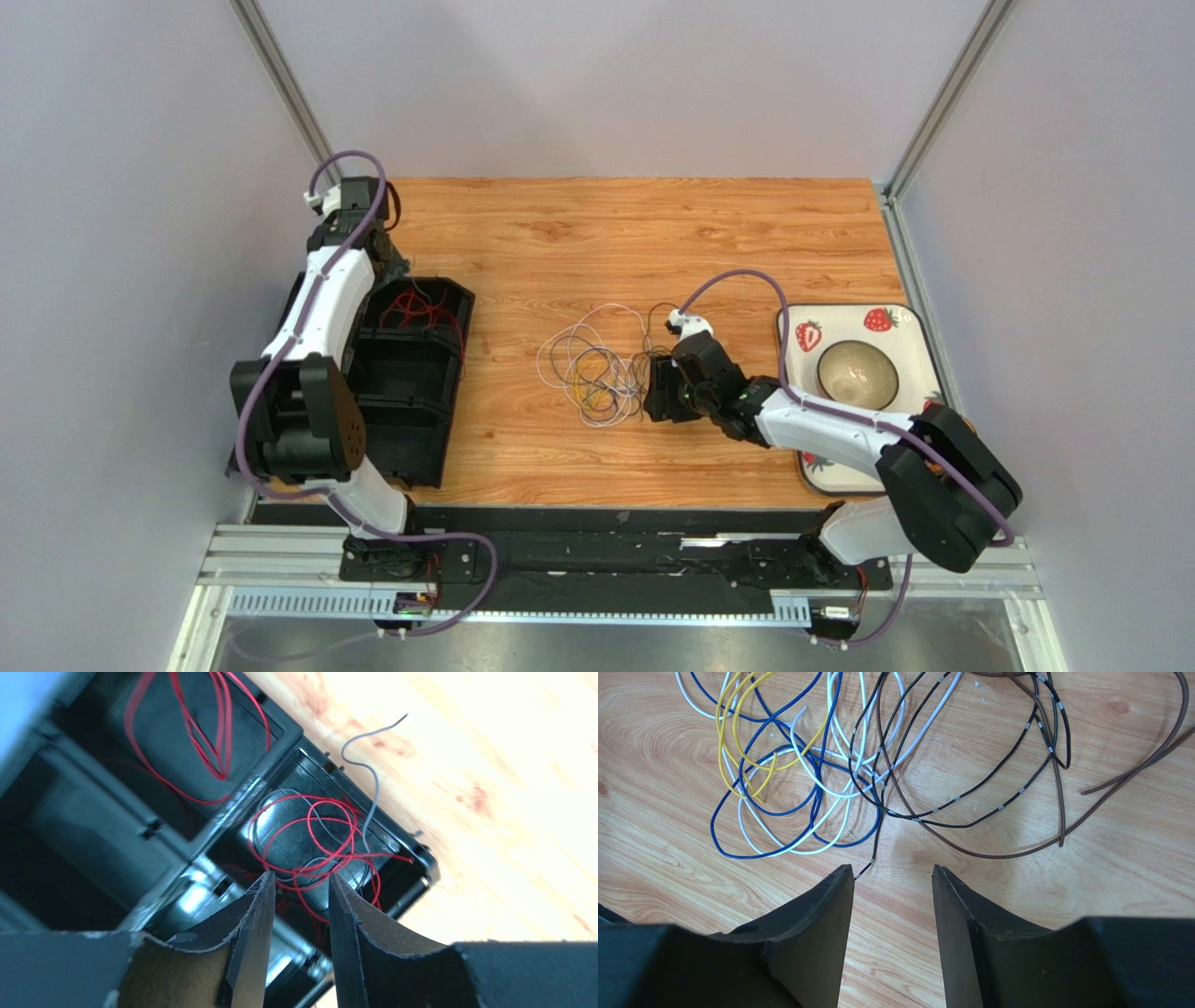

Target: Untangle the cables

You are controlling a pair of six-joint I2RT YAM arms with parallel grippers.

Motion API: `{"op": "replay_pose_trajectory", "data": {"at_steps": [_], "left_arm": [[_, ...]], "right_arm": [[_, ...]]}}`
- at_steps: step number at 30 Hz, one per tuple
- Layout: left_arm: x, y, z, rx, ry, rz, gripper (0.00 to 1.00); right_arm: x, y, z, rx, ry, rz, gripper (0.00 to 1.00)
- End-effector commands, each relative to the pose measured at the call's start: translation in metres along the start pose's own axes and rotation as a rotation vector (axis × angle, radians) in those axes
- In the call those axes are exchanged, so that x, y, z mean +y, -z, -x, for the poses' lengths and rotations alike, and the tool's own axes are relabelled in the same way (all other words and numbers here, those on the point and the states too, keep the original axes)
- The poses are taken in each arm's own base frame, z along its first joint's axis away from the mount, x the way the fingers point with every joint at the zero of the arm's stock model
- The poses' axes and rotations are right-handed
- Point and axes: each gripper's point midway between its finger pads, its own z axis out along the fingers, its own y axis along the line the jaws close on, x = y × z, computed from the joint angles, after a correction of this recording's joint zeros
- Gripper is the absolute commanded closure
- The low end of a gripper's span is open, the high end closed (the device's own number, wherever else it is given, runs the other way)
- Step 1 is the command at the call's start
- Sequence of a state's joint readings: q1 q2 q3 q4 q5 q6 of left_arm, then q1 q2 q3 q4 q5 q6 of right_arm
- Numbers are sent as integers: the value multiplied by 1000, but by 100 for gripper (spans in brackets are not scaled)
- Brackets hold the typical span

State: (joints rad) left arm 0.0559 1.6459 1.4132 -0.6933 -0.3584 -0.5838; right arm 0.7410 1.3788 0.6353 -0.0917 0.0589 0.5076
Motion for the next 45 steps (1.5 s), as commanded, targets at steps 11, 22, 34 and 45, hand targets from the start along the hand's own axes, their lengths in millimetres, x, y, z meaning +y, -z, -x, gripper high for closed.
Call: {"op": "replay_pose_trajectory", "data": {"at_steps": [11,22,34,45], "left_arm": [[-20,72,-78,34,-286,-41,56],[-40,38,-137,165,-406,-36,57],[-41,18,-156,202,-463,16,69],[-52,39,-92,66,-484,86,100]], "right_arm": [[9,4,15,-60,1,32,51],[9,4,16,-62,1,33,51],[9,4,16,-60,1,33,51],[9,4,15,-57,2,35,52]]}}
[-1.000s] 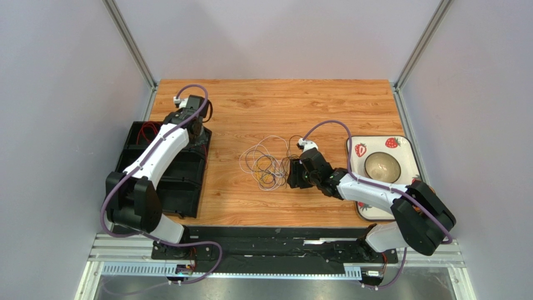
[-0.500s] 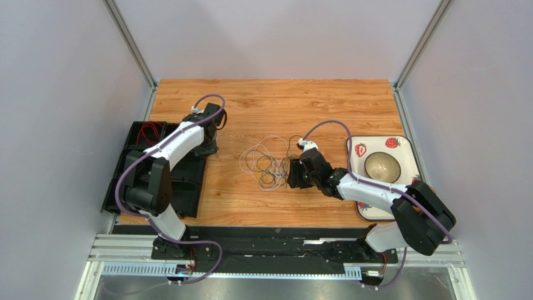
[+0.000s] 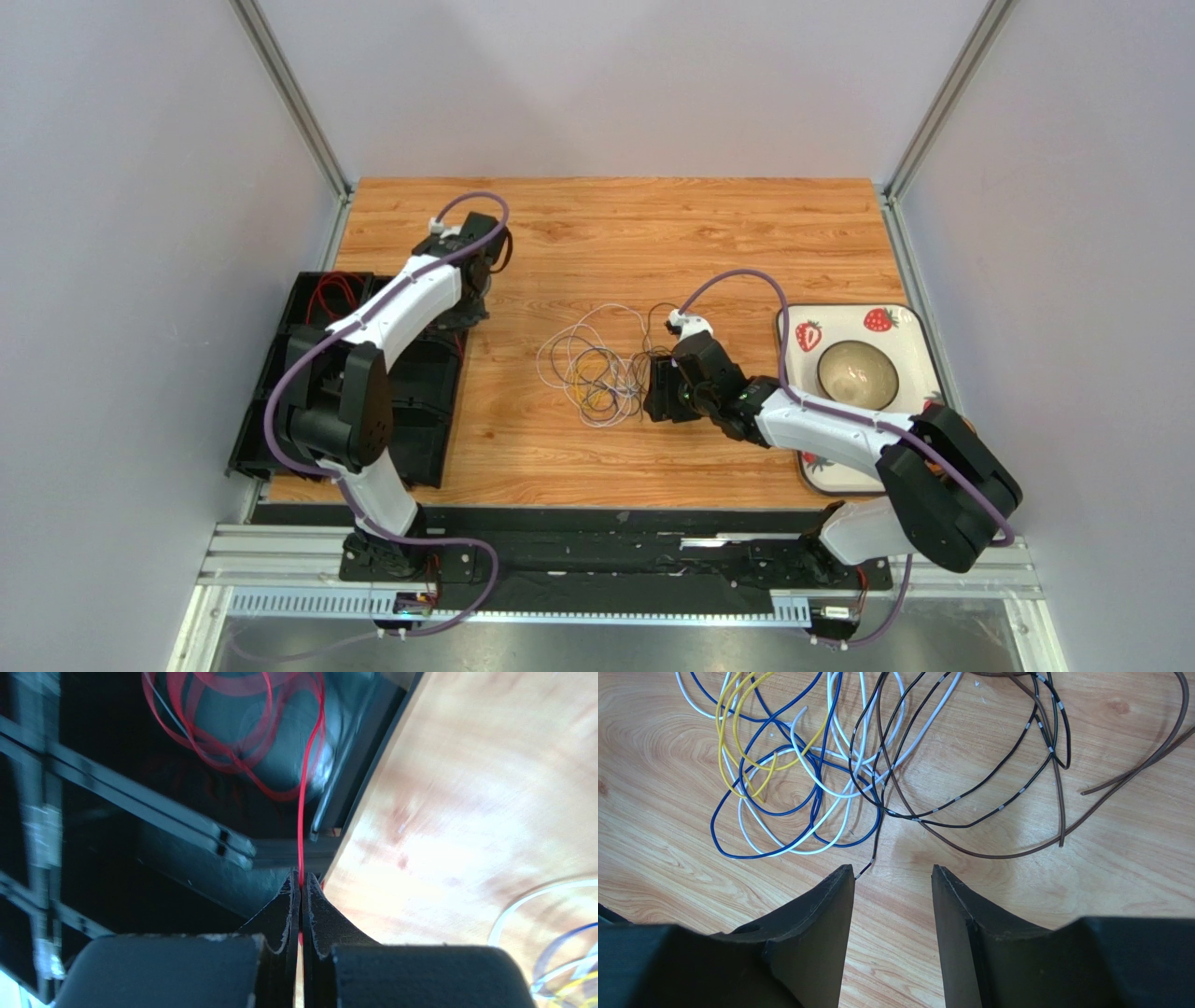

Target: Untangle the cables

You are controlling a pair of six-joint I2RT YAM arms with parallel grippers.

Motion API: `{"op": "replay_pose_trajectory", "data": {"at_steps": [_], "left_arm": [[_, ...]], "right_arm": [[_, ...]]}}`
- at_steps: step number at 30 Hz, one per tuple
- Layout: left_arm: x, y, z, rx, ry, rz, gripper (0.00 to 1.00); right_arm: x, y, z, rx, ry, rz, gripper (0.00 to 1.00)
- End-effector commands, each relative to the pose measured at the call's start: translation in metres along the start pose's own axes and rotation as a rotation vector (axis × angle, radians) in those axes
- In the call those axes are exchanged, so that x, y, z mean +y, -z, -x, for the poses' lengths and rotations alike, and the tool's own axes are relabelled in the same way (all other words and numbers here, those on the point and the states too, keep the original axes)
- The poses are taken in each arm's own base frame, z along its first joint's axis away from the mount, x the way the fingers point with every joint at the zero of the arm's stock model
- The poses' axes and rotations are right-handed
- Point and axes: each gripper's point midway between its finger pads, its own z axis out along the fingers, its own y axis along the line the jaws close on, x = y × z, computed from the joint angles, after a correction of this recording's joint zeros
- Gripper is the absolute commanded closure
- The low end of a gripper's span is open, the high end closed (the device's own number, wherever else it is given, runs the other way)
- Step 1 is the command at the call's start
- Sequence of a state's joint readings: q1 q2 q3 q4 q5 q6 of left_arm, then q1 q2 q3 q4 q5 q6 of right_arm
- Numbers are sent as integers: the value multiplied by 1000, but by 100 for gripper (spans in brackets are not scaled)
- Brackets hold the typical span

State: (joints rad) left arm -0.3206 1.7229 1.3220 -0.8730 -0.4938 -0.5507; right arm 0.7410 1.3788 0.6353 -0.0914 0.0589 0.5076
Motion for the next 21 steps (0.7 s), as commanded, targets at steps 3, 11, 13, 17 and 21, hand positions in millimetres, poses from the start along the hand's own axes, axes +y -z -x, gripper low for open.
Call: {"op": "replay_pose_trajectory", "data": {"at_steps": [3,11,13,17,21], "left_arm": [[19,20,57,-101,30,77,100],[43,17,96,-114,103,83,100],[53,21,103,-126,125,86,100],[69,37,111,-170,168,60,100],[80,37,112,-174,169,62,100]], "right_arm": [[9,4,15,-57,2,34,52],[10,3,14,-52,6,36,52],[9,3,14,-53,5,35,52],[10,3,15,-53,6,37,52],[10,2,14,-50,3,36,52]]}}
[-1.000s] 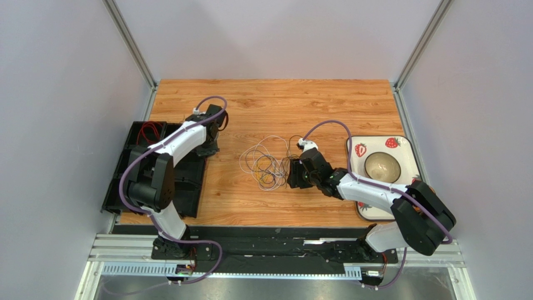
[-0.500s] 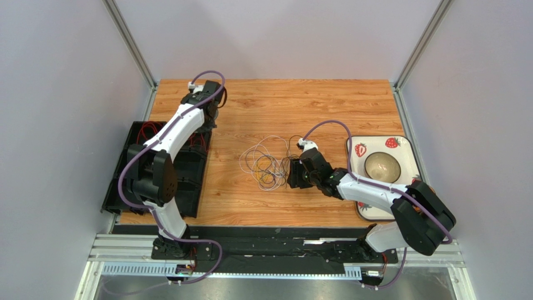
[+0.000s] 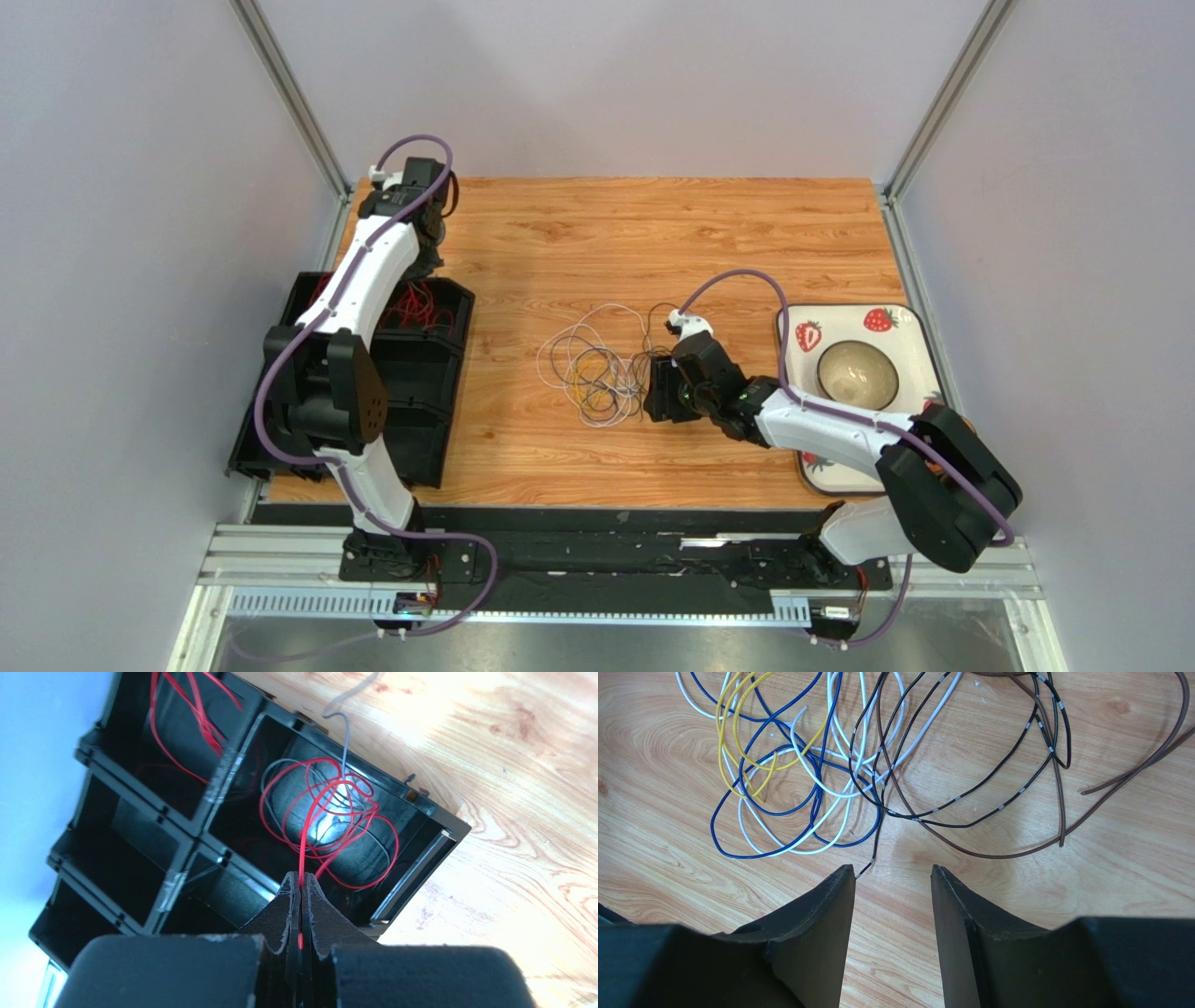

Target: Untangle the cables

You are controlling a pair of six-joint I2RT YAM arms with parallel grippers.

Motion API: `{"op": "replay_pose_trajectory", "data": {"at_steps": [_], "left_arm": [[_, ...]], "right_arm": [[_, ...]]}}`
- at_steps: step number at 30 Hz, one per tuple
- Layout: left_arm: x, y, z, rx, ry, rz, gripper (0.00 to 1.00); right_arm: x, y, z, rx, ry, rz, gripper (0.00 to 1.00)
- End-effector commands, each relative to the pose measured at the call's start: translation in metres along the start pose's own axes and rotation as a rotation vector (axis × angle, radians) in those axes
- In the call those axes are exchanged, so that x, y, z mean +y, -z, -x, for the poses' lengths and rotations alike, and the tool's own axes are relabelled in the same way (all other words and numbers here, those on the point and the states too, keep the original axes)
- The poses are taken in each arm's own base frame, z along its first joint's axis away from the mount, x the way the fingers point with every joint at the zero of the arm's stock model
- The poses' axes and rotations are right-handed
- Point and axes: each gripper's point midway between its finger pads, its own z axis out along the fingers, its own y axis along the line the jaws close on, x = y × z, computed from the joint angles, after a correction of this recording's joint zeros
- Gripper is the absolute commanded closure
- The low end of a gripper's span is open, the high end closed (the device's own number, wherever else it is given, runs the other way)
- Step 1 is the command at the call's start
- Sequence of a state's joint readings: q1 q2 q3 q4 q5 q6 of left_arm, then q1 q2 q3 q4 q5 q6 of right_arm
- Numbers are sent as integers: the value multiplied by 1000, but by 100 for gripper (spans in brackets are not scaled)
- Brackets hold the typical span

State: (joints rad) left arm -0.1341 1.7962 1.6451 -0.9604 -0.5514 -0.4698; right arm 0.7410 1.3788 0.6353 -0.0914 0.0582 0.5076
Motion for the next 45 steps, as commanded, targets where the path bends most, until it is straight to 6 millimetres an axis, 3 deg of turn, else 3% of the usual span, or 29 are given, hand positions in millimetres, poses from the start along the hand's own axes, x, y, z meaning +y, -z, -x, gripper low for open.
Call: {"op": "replay_pose_trajectory", "data": {"at_steps": [1,4,18,28,33,38,45], "left_arm": [[16,18,17,-52,11,-19,100],[19,7,11,-34,0,18,100],[-7,-39,-17,22,22,11,100],[-31,-47,-30,62,21,-97,99],[-27,-28,-18,25,28,-130,78],[-21,-8,-8,5,18,-154,67],[-4,54,19,-117,33,-211,56]], "right_arm": [[10,2,14,-52,6,37,52],[10,3,15,-53,6,38,52],[10,2,14,-50,6,34,52],[10,2,14,-50,6,34,52],[10,2,15,-51,6,33,53],[9,2,14,-49,5,32,53],[9,2,14,-49,5,30,53]]}}
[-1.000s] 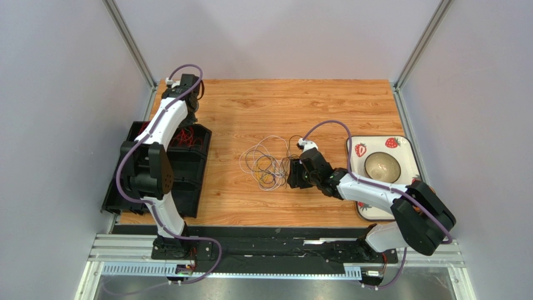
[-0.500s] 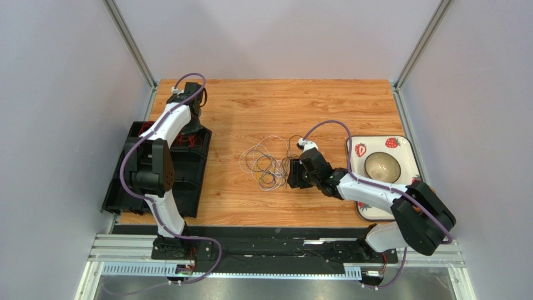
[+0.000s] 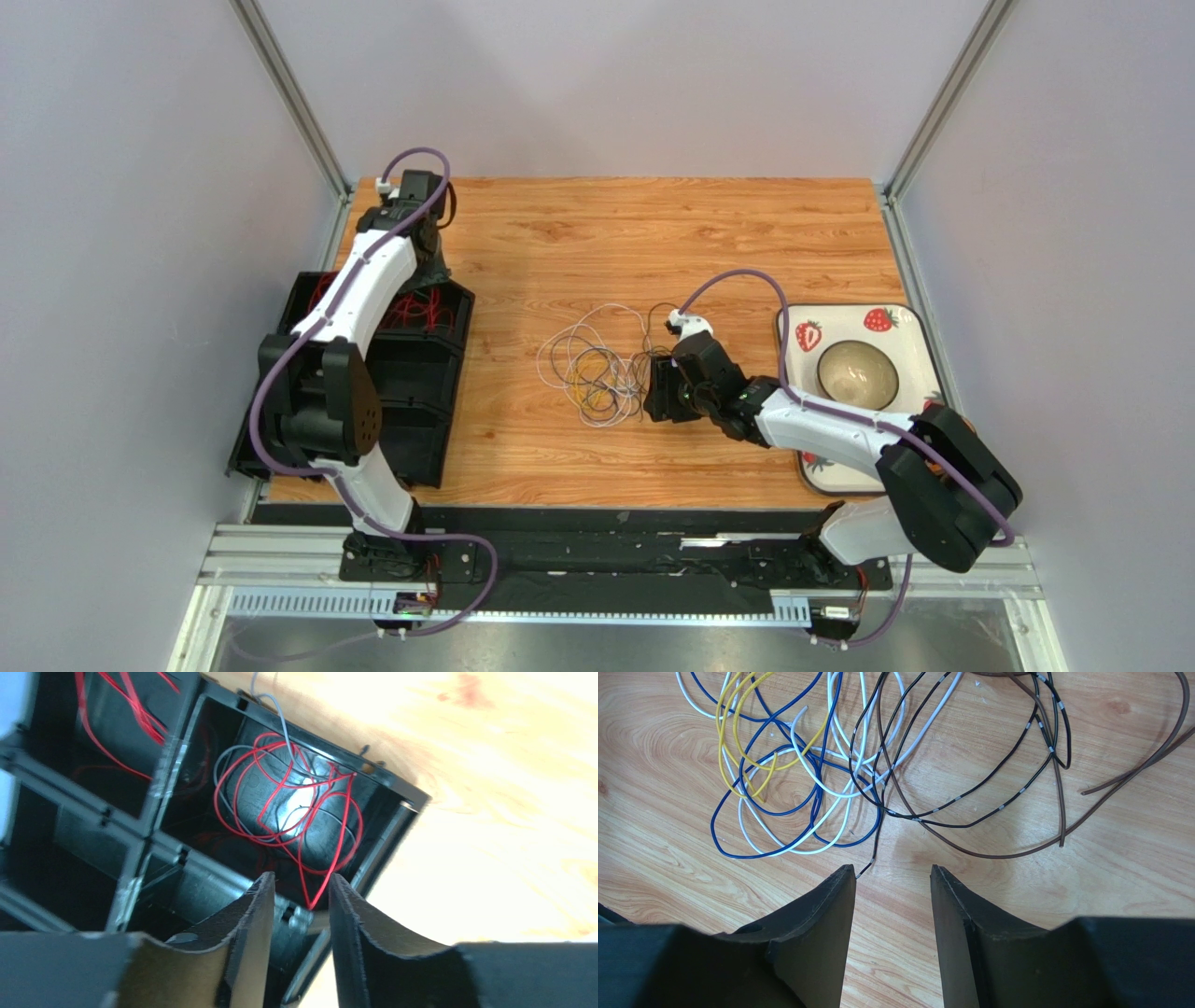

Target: Untangle the cables

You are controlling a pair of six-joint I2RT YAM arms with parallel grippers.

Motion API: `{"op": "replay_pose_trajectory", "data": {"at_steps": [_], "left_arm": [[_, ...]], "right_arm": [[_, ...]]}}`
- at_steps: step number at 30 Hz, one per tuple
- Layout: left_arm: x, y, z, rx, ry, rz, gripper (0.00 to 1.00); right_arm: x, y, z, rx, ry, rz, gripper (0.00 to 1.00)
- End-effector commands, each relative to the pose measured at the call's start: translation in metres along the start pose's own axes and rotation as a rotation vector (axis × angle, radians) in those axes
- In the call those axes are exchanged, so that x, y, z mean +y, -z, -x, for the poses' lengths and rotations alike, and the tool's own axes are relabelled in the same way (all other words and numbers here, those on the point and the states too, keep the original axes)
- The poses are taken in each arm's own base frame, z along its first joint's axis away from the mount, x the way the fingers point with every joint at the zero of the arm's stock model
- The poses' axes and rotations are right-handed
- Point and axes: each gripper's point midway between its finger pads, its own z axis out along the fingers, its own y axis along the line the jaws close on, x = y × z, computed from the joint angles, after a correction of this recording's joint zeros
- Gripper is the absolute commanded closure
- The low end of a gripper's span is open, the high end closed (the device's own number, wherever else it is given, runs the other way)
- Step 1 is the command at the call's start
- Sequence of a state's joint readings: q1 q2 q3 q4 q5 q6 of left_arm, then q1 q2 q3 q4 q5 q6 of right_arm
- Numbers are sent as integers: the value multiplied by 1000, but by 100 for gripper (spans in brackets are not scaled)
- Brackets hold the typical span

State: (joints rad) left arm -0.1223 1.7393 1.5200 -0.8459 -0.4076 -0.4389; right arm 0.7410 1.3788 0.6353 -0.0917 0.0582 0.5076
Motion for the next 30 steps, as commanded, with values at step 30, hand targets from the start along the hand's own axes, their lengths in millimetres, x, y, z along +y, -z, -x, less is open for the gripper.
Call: {"op": "replay_pose_trajectory", "data": {"at_steps": [30], "left_arm": [[-130,158,-189,-117,-270,-776,17]], "right_arm": [[-23,31,28,-238,-128,-94,51]]}}
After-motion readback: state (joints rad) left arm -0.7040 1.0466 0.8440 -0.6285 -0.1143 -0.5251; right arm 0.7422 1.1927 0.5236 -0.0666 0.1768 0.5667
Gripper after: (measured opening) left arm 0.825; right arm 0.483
